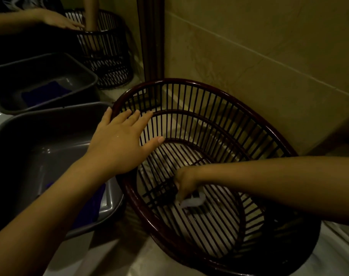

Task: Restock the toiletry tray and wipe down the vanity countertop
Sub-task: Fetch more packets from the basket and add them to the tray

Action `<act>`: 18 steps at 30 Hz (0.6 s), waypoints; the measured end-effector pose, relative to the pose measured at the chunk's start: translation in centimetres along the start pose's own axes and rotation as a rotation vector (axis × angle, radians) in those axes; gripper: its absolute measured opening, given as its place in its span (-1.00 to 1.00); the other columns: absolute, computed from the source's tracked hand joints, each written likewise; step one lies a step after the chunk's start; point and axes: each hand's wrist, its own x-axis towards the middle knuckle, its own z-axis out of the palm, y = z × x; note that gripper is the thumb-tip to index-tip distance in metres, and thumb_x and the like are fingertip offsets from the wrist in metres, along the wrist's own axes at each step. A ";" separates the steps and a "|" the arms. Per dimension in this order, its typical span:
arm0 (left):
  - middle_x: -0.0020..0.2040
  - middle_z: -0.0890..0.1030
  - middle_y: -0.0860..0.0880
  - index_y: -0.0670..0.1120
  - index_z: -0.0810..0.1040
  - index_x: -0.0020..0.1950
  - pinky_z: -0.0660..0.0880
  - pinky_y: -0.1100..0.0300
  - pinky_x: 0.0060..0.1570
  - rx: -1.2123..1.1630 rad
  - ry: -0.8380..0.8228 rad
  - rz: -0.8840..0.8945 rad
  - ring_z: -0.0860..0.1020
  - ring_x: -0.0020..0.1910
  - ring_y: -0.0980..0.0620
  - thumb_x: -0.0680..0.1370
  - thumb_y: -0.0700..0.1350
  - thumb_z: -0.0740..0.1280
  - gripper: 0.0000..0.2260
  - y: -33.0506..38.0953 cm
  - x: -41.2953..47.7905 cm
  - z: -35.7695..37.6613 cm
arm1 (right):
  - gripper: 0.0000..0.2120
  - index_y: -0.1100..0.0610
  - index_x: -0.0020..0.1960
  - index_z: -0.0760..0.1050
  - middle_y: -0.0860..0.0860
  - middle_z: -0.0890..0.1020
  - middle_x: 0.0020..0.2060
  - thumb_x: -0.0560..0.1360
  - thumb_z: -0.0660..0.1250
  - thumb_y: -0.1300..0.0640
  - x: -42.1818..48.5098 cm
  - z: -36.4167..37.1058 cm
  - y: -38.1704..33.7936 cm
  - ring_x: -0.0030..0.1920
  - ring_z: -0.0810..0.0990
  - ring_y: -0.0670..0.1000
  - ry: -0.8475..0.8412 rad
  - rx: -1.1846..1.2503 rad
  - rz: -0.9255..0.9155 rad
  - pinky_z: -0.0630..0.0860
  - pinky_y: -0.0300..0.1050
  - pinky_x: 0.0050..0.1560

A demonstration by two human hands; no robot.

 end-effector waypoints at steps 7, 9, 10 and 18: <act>0.47 0.30 -0.03 0.04 0.15 0.47 -0.17 0.00 0.45 -0.175 0.128 -0.007 0.17 0.47 0.04 0.55 0.20 0.01 -0.48 -0.6 0.5 0.6 | -0.88 0.05 -0.05 0.49 -0.04 0.53 -0.16 0.44 0.37 0.07 -6.6 -7.4 0.1 -0.17 0.54 -0.08 0.592 0.480 -0.328 0.46 -0.27 -0.29; 0.40 0.40 -0.05 0.01 0.26 0.43 -0.07 0.02 0.45 -0.340 0.178 -0.031 0.25 0.43 0.00 0.57 0.11 0.05 -0.56 -0.7 0.7 0.5 | -0.92 0.01 -0.10 0.52 -0.03 0.56 -0.14 0.44 0.37 0.03 -8.8 -8.7 0.1 -0.13 0.56 -0.05 0.708 0.612 -0.421 0.48 -0.23 -0.24; 0.35 0.45 -0.04 0.01 0.32 0.40 0.04 0.03 0.42 -0.472 0.200 -0.072 0.28 0.40 -0.03 0.58 0.07 0.07 -0.60 -0.7 0.6 0.3 | -0.95 -0.01 -0.14 0.54 -0.02 0.59 -0.14 0.44 0.37 0.03 -9.8 -9.2 -0.1 -0.12 0.58 -0.03 0.755 0.676 -0.467 0.51 -0.19 -0.21; -0.20 0.67 0.05 0.02 0.60 -0.03 0.55 0.32 -0.26 -1.329 0.453 -0.231 0.64 -0.20 0.19 0.54 -0.04 0.24 -0.85 -0.5 -1.2 -2.8 | -0.86 0.09 -0.08 0.59 -0.04 0.60 -0.26 0.42 0.41 0.05 -14.1 -9.3 -4.3 -0.26 0.56 -0.13 0.917 0.799 -0.688 0.44 -0.43 -0.47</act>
